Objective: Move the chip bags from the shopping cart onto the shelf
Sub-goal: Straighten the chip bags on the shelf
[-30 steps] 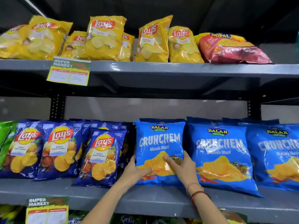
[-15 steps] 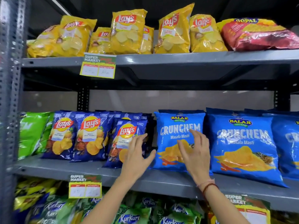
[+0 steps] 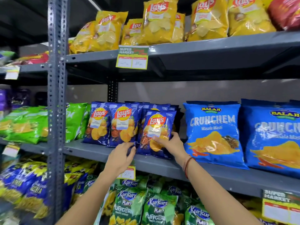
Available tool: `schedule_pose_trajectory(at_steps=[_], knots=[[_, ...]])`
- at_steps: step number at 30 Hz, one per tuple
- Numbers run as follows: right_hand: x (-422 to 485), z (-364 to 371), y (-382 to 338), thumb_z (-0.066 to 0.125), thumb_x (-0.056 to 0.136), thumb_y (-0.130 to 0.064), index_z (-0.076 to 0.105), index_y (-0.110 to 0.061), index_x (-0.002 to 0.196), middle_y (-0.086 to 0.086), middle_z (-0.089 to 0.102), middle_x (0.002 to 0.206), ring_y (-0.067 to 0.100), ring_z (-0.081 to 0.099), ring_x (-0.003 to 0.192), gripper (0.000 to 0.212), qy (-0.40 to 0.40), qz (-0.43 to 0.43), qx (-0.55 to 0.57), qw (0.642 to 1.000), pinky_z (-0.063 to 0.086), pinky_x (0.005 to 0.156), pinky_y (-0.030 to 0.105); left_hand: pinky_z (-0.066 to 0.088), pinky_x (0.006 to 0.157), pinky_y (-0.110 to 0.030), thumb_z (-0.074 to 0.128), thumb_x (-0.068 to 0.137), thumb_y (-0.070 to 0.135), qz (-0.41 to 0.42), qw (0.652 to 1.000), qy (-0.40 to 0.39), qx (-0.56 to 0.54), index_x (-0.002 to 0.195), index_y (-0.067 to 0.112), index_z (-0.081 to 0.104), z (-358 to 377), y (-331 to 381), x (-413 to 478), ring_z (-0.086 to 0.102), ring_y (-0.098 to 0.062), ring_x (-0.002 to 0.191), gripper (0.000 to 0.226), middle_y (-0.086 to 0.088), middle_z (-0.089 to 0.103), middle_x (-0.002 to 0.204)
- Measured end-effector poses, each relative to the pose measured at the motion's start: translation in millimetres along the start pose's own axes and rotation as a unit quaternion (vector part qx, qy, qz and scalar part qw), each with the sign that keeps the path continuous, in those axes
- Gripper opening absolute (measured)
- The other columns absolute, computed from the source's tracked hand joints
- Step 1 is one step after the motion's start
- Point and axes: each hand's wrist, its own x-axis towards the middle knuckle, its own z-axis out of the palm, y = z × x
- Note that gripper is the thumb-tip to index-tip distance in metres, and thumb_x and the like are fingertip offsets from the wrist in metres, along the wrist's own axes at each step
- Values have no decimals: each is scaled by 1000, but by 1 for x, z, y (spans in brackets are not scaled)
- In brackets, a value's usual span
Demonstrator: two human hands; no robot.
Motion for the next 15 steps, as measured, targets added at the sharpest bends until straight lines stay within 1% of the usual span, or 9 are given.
schedule_pose_trajectory(at_steps=[1, 2, 3, 4, 5, 7, 9, 12, 15], knots=[[3, 4, 3, 85, 63, -34, 38, -11, 133, 5, 58, 127, 22, 57, 113, 87, 3, 11, 11, 1000, 46, 99, 33, 45, 90, -37, 25, 88, 49, 7, 1000, -2, 5, 120, 12, 59, 2, -1, -2, 57, -23, 110, 60, -6, 64, 118], [5, 7, 5, 86, 62, -31, 40, -11, 132, 6, 58, 127, 23, 56, 115, 86, 8, 18, 13, 1000, 45, 100, 34, 47, 82, -37, 22, 88, 51, 13, 1000, 8, 12, 108, 12, 64, 4, -2, -5, 62, -24, 98, 61, -7, 69, 104], [7, 10, 7, 87, 60, -29, 42, -10, 130, 7, 59, 127, 24, 56, 116, 85, 12, 21, 13, 1000, 45, 101, 35, 47, 71, -37, 17, 87, 54, 17, 999, 20, 20, 89, 12, 66, 5, -2, -6, 64, -25, 83, 64, -7, 70, 87], [8, 12, 8, 88, 58, -28, 45, -10, 128, 8, 60, 126, 25, 57, 116, 84, 16, 23, 14, 1000, 45, 102, 37, 43, 62, -36, 14, 86, 54, 15, 999, 33, 27, 73, 12, 60, 6, -3, -8, 61, -25, 69, 64, -7, 66, 70], [10, 14, 9, 89, 56, -27, 47, -11, 126, 9, 61, 125, 25, 58, 114, 83, 19, 23, 15, 999, 45, 103, 40, 38, 57, -35, 13, 86, 53, 15, 998, 47, 36, 63, 13, 52, 8, -4, -8, 58, -26, 61, 61, -7, 60, 60], [14, 18, 12, 90, 53, -27, 51, -13, 125, 9, 63, 124, 25, 60, 112, 83, 22, 8, 19, 1000, 46, 102, 43, 32, 52, -32, 17, 88, 50, 19, 996, 78, 48, 57, 13, 48, 10, -5, -8, 56, -26, 54, 57, -7, 58, 54], [17, 21, 13, 90, 53, -27, 51, -15, 126, 8, 64, 123, 26, 60, 111, 84, 30, -14, 16, 999, 47, 101, 45, 30, 50, -31, 19, 90, 48, 25, 993, 96, 56, 58, 11, 55, 13, -7, -7, 56, -25, 52, 61, -7, 60, 52], [19, 28, 10, 88, 58, -25, 47, -14, 128, 8, 62, 123, 26, 59, 111, 82, 51, -57, 13, 997, 47, 100, 45, 36, 47, -36, 19, 92, 47, 34, 991, 109, 64, 68, 9, 67, 18, -10, -6, 56, -22, 49, 65, -6, 60, 51], [23, 37, 8, 87, 60, -22, 46, -14, 126, 8, 62, 124, 26, 58, 113, 78, 57, -86, 9, 995, 46, 100, 41, 36, 45, -36, 23, 94, 44, 39, 990, 120, 61, 62, 8, 64, 20, -11, -6, 53, -23, 45, 62, -6, 57, 46]])
